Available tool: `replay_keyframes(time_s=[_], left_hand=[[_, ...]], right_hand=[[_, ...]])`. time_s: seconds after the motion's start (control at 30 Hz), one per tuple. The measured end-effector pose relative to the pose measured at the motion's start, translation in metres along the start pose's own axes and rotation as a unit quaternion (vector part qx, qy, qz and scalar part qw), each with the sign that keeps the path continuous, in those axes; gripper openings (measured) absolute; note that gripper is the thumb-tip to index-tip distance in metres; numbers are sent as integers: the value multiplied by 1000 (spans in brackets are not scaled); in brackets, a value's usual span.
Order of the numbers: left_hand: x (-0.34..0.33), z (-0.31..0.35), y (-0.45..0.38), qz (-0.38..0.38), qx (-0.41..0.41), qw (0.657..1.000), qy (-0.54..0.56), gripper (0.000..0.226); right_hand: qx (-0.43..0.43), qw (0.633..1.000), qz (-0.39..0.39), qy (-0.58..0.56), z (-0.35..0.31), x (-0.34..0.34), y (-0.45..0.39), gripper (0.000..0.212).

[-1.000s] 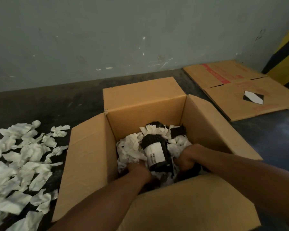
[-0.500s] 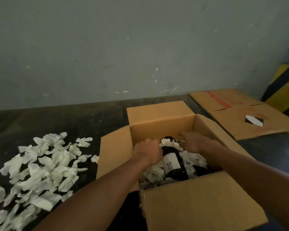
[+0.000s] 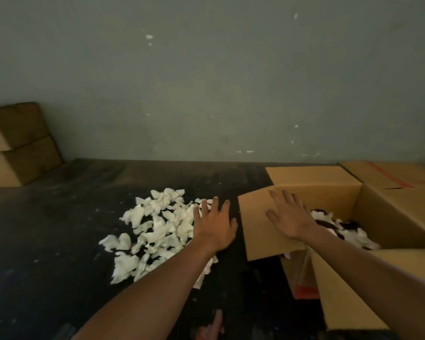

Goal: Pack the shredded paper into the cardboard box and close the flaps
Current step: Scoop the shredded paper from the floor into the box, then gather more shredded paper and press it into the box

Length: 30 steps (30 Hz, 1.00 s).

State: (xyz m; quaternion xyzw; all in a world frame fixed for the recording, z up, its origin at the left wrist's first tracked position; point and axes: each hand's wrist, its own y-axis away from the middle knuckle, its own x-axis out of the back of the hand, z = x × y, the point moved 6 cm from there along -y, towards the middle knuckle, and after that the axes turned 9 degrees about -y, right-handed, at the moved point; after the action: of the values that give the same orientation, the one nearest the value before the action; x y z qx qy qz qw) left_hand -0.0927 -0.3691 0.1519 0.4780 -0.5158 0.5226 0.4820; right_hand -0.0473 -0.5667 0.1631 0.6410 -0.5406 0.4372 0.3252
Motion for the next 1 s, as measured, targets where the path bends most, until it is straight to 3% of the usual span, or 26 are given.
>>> replay_keyframes(time_s=[0.2,0.3,0.5,0.6,0.77,1.0], left_hand=[[-43,-115,86,-52,73,995,47,70],[-77,-165,125,-94,110,987,73,74],[-154,-222,178,-171,172,963,118,96],[-186,-238,185,-194,195,953,129,110],[-224,-254,168,-185,191,956,127,128],[-241,-272,76,-134,159,975,72,123]], right_hand=[[70,995,4,-73,-100,-81,48,63],[78,992,-50,-83,-124,-143,74,68],[36,978,-201,-38,-114,-256,116,91],[-3,973,-229,-30,-106,-287,112,103],[-12,983,-180,-20,-105,-317,77,111],[41,990,-134,1,-133,-344,-12,106]])
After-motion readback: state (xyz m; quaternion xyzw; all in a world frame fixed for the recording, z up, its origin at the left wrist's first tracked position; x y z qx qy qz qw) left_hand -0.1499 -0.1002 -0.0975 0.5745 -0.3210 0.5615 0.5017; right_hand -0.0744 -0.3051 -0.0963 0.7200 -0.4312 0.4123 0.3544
